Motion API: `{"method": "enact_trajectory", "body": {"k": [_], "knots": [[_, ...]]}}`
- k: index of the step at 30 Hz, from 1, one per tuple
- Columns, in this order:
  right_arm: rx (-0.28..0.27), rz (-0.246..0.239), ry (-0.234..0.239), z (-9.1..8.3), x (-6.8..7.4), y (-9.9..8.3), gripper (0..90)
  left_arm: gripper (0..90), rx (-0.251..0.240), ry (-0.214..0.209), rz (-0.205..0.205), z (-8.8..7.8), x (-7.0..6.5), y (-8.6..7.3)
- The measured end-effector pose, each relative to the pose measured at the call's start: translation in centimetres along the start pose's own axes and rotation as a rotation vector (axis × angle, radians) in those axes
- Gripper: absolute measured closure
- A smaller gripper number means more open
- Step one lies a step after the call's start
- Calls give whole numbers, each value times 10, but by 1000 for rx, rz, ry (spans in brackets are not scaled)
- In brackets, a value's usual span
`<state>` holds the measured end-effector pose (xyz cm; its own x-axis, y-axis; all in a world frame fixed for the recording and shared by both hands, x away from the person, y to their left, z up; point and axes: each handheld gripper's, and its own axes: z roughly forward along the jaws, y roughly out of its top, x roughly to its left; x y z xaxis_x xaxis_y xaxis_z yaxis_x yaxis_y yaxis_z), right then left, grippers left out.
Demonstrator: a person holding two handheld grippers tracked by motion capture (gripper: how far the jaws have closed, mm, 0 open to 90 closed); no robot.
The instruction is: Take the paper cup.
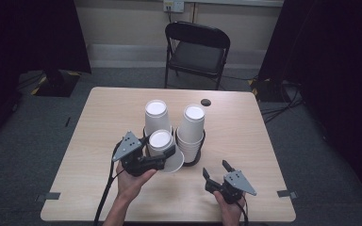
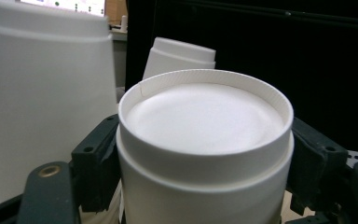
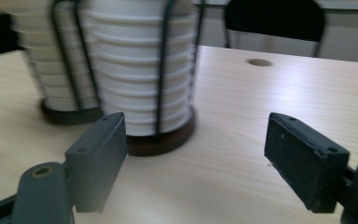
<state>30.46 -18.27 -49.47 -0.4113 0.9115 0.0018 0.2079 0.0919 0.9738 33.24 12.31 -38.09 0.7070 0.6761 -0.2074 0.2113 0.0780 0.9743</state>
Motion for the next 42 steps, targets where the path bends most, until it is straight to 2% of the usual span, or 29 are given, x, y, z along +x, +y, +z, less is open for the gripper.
{"method": "enact_trajectory", "body": {"k": [2,5,6,9,10,11,12,14,15,16,17,20,21,24,26,29,30,31,32,33,35,37,38,39,40,42], "knots": [[-2,-1,21,-1,2,0,225,230,-1,-7,-32,-2,3,-5],[4,17,45,-3,8,1,225,231,1,16,-36,-3,6,-11],[-5,21,90,-4,16,1,231,230,6,25,-57,-4,8,-19],[16,-7,131,-1,28,2,255,231,9,31,-71,-6,10,-25],[24,-10,146,1,32,2,279,231,7,30,-88,-8,12,-30],[24,-10,146,1,32,2,279,231,7,30,-88,-8,12,-30],[21,-14,175,2,38,2,325,231,1,14,-123,-10,14,-35],[16,-15,206,3,43,3,344,231,7,0,-167,-12,17,-40],[16,-15,206,3,43,3,344,231,7,0,-167,-12,17,-40],[4,-13,243,4,48,3,380,231,14,-15,-187,-14,19,-43],[4,-13,243,4,48,3,380,231,14,-15,-187,-14,19,-43],[-2,-25,293,5,55,3,404,231,9,-52,-263,-18,23,-50],[-10,-36,329,6,59,2,416,231,12,-49,-281,-20,25,-54],[-8,-51,346,6,63,2,416,231,13,-65,-316,-23,29,-59],[-7,-54,384,7,67,2,424,232,23,-92,-355,-25,33,-65],[-17,-54,402,8,69,4,441,232,29,-96,-376,-25,35,-70],[-18,-69,411,9,73,5,456,231,20,-125,-426,-27,39,-73],[-18,-69,411,9,73,5,456,231,20,-125,-426,-27,39,-73],[-34,-78,427,10,75,5,478,232,9,-135,-459,-29,42,-75],[-34,-78,427,10,75,5,478,232,9,-135,-459,-29,42,-75],[-59,-100,436,10,78,6,505,232,-4,-144,-491,-30,43,-76],[-71,-106,434,10,79,7,515,232,-2,-149,-499,-32,44,-74],[-94,-120,435,11,80,8,528,232,-17,-169,-519,-32,43,-73],[-97,-113,442,13,80,9,533,232,-17,-169,-519,-32,43,-73],[-99,-99,444,15,80,9,542,232,-24,-189,-527,-30,39,-72],[-104,-103,436,19,79,10,565,232,-18,-195,-525,-29,36,-71]]}}
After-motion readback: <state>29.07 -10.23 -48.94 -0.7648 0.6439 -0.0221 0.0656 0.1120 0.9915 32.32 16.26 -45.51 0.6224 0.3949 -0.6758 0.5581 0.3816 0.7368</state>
